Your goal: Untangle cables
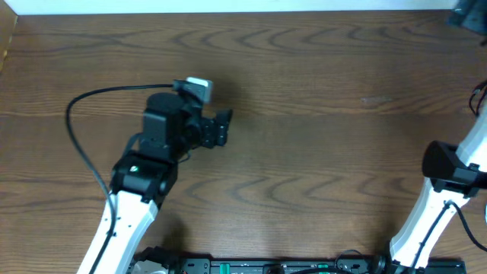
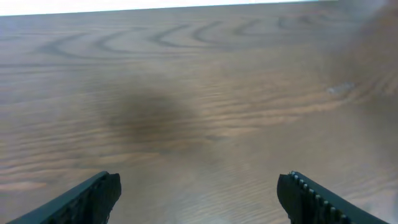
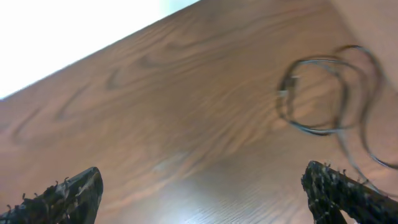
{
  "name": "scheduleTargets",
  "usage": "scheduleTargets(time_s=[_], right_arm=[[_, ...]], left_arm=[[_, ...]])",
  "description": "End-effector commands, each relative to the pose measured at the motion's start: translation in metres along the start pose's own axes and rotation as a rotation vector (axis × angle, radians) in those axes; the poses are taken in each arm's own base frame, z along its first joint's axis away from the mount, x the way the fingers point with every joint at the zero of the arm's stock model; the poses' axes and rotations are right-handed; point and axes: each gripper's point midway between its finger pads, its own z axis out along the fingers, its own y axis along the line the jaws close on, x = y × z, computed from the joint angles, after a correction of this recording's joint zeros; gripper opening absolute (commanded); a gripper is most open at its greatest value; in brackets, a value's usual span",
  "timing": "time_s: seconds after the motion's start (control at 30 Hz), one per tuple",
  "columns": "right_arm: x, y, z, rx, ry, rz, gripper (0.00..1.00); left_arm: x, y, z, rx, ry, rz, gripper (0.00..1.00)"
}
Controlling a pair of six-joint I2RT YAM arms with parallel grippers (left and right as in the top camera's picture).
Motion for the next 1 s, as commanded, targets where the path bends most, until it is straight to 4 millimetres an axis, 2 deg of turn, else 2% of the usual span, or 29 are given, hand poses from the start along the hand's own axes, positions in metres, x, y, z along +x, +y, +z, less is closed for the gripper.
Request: scheduleTargets(time_s=[0.0, 0.17, 0.3, 0.4, 0.53, 0.8, 0.97], right_arm=[[0.016, 0.035, 0.010, -0.079, 0.061, -0.106, 0.99], [0.037, 0.078, 0.013, -0.108, 0.107, -0.191, 0.99], [0.050, 0.100, 0.013, -0.118, 0.127, -0.226, 0.99], [0.051, 0.105, 0.011, -0.082, 0.111, -0.237, 0.99], [0.052, 0.108, 0.011, -0.055, 0.097, -0.265, 0.99], [0.061, 0.107, 0.022, -0.091, 0.162, -0.292, 0.99], [0.065, 0.105, 0.025, -0.084, 0.180, -0.294, 0.99]], left_arm=[[-0.005, 0.018, -0.012, -0.054, -0.027, -0.019, 0.87], [-0.003, 0.038, -0.024, -0.108, -0.028, -0.058, 0.89], [-0.016, 0.047, -0.031, -0.134, -0.082, -0.025, 0.94], [-0.028, 0.051, -0.034, -0.147, -0.124, 0.043, 0.95], [-0.033, 0.051, -0.034, -0.149, -0.133, 0.082, 0.95], [-0.034, 0.051, -0.034, -0.150, -0.138, 0.083, 0.99], [-0.024, 0.051, -0.033, -0.149, -0.097, 0.073, 0.99]])
